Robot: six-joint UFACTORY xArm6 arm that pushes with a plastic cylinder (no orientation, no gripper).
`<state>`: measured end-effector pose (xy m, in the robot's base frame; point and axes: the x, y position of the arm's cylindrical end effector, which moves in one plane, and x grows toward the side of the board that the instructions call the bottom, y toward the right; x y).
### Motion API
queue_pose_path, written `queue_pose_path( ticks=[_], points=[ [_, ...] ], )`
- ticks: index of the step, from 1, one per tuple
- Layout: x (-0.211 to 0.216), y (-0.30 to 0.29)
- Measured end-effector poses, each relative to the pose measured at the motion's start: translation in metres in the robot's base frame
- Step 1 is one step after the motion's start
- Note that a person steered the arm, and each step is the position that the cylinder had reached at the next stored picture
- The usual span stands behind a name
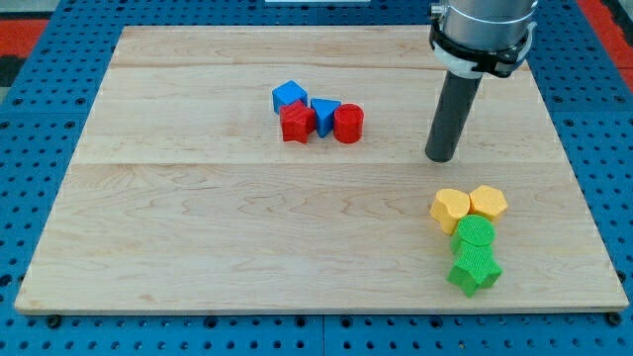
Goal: Keep the blue cube at the top side of the blue triangle
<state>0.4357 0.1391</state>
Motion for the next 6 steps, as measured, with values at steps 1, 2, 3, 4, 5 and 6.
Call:
queue_pose_path(
  ticks=[1, 2, 3, 4, 5, 6],
  points=[
    [-0.0007, 0.0000],
    [-0.0007, 0.0000],
    [-0.0012, 0.0000],
    [-0.0021, 0.0022],
    [-0.0021, 0.0018],
    [-0.0047, 0.0024]
  ],
)
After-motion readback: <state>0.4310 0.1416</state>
